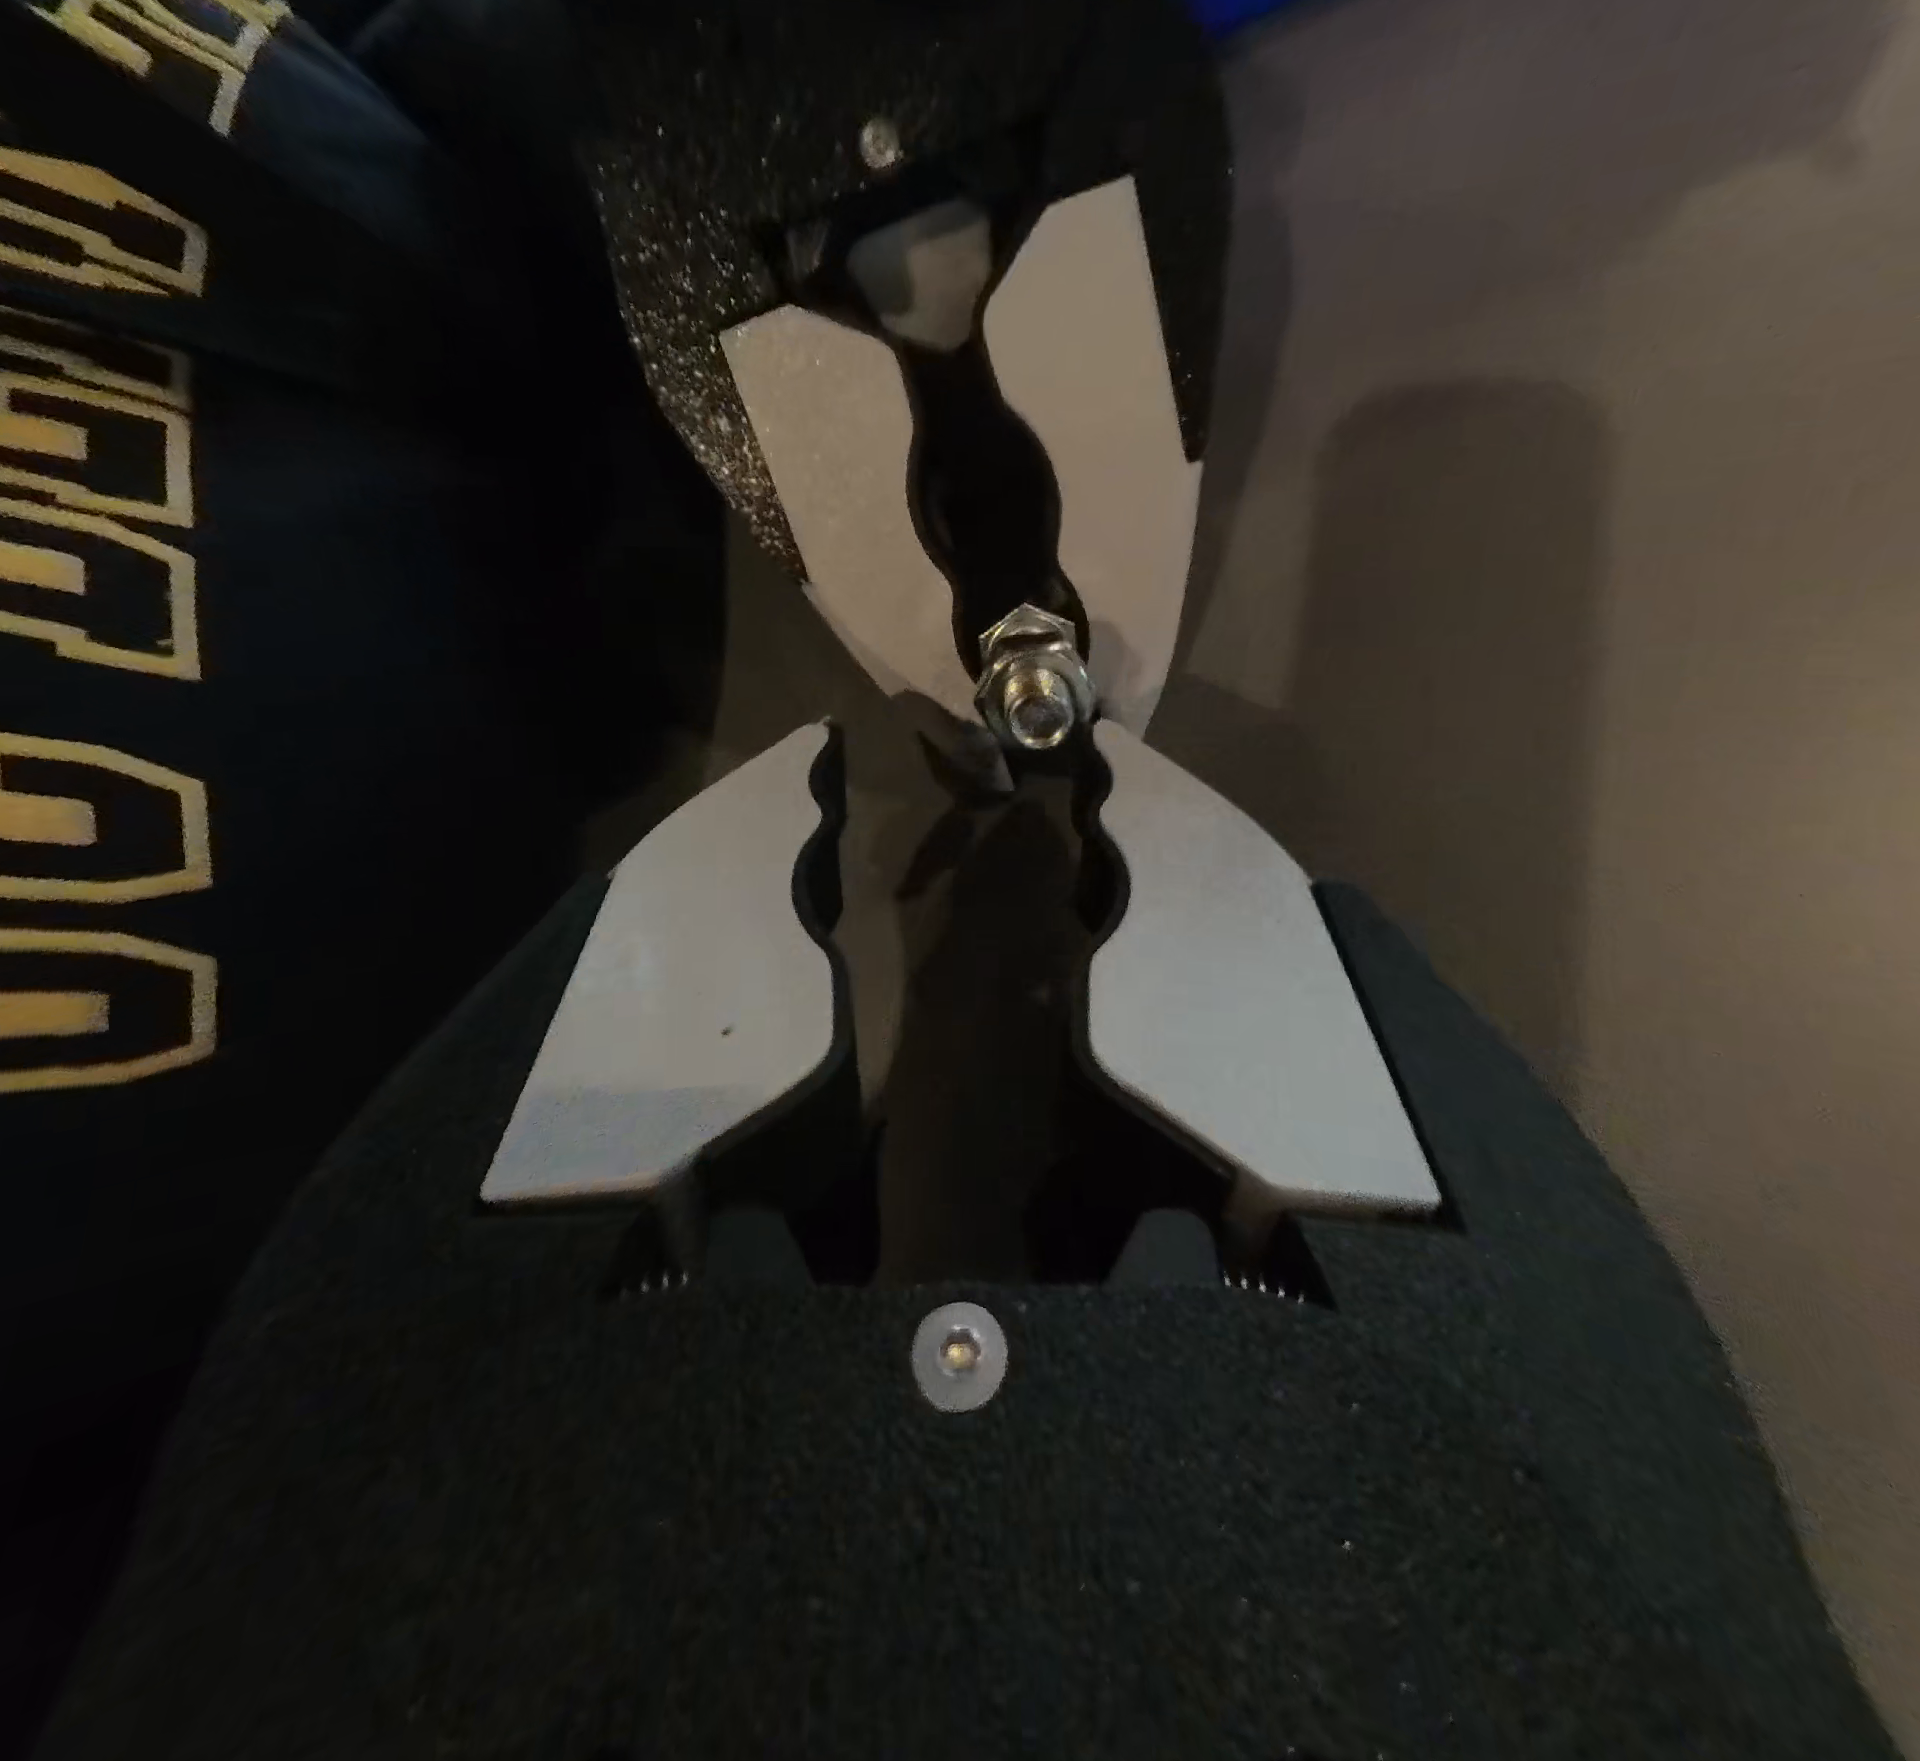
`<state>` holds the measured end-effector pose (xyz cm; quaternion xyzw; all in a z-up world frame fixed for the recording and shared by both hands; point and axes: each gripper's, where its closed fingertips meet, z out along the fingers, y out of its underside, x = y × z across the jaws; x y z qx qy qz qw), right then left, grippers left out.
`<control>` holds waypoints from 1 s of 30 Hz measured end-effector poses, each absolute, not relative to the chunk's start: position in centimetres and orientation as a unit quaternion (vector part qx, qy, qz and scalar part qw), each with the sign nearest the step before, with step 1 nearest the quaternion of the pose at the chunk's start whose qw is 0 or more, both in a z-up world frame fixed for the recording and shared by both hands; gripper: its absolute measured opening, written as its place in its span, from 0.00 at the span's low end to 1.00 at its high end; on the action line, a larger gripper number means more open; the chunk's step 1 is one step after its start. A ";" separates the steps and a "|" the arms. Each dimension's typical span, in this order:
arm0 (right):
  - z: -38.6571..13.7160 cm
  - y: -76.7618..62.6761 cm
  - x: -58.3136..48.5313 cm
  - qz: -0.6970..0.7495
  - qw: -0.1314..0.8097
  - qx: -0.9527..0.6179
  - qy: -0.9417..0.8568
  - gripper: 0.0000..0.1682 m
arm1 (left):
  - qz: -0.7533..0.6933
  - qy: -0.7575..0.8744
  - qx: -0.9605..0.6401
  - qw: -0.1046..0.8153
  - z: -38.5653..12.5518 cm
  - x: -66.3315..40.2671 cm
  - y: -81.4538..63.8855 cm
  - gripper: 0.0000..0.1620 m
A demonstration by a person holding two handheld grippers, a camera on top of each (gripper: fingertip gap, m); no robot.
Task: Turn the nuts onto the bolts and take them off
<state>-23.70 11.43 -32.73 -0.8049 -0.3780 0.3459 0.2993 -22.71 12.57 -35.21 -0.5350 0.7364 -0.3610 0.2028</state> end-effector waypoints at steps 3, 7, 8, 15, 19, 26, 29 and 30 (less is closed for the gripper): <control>-32.7 11.6 -23.7 0.339 0.305 -0.805 -0.380 0.25 | -0.364 0.736 -0.535 0.198 -35.2 -22.7 12.5 0.10; -32.3 11.9 -24.0 0.332 0.319 -0.801 -0.382 0.27 | -0.369 0.734 -0.537 0.191 -35.2 -22.7 12.5 0.10; -32.2 12.0 -24.1 0.329 0.325 -0.799 -0.385 0.28 | -0.370 0.734 -0.536 0.190 -35.2 -22.7 12.4 0.10; -30.6 11.9 -25.7 0.314 0.376 -0.757 -0.432 0.31 | -0.365 0.738 -0.532 0.195 -35.2 -22.8 12.4 0.10; -30.2 12.4 -24.5 0.275 0.392 -0.767 -0.427 0.29 | -0.365 0.739 -0.532 0.195 -35.2 -22.8 12.4 0.10; -32.2 11.4 -23.2 0.301 0.310 -0.812 -0.393 0.24 | -0.362 0.741 -0.530 0.199 -35.2 -22.8 12.4 0.10; -31.9 11.8 -23.7 0.290 0.325 -0.805 -0.403 0.27 | -0.361 0.742 -0.528 0.200 -35.2 -22.7 12.3 0.10; -31.4 11.8 -24.1 0.295 0.338 -0.795 -0.409 0.29 | -0.360 0.744 -0.526 0.200 -35.2 -22.7 12.3 0.10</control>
